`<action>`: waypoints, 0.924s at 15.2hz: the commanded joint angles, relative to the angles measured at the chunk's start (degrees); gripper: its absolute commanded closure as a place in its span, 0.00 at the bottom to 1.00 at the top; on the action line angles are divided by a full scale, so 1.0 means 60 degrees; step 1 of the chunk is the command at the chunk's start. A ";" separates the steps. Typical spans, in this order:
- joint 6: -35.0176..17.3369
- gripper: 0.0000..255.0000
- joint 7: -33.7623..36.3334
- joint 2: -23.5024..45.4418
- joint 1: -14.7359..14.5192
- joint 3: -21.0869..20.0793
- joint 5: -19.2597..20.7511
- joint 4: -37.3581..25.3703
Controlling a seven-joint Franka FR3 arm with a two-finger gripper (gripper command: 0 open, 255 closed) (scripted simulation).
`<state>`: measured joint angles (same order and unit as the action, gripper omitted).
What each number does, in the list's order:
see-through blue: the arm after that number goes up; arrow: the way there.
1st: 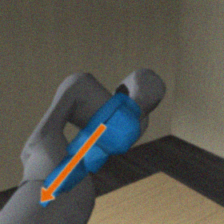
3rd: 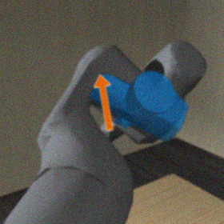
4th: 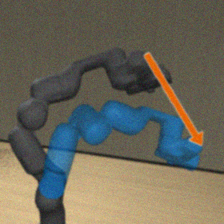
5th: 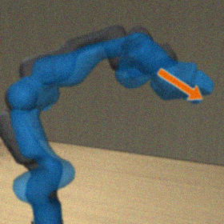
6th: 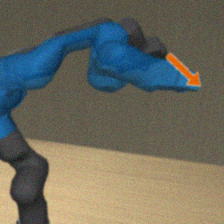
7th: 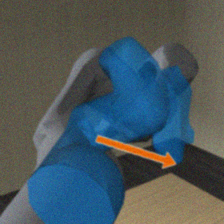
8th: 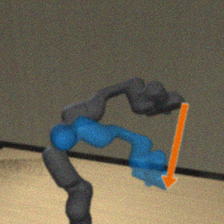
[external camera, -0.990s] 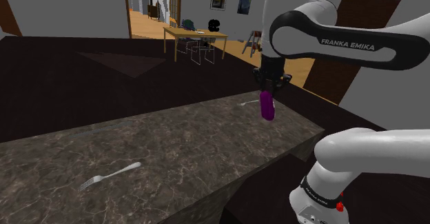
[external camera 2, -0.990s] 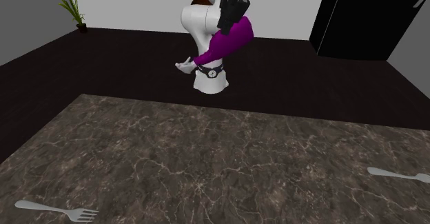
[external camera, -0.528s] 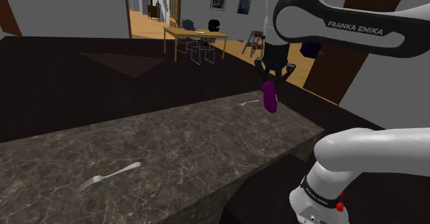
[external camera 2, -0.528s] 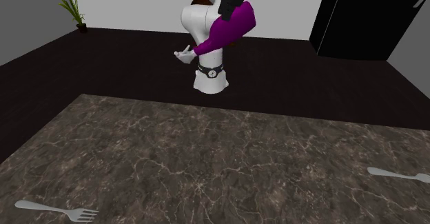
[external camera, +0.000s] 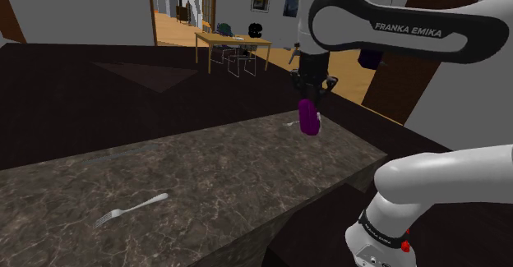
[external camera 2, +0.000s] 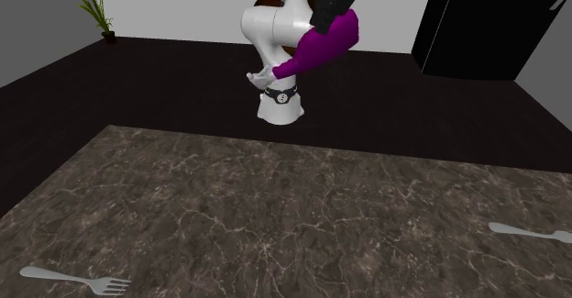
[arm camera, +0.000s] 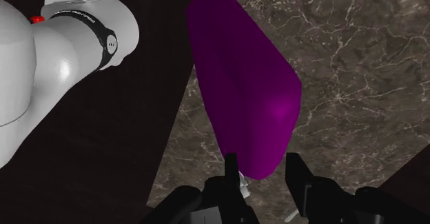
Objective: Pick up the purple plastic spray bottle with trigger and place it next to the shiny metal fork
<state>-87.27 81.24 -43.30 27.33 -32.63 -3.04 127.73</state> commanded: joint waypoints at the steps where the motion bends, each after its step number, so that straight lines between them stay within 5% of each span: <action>1: -0.0355 1.00 0.0431 0.0451 0.0118 -0.0504 -0.0125 -0.0094; 9: -0.1485 1.00 0.2407 0.2608 0.0933 -0.2894 -0.0061 -0.0992; 14: -0.2020 1.00 0.4133 0.4659 0.1992 -0.5025 0.0930 -0.1933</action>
<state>-98.61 103.21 -18.76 37.47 -59.40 0.60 117.65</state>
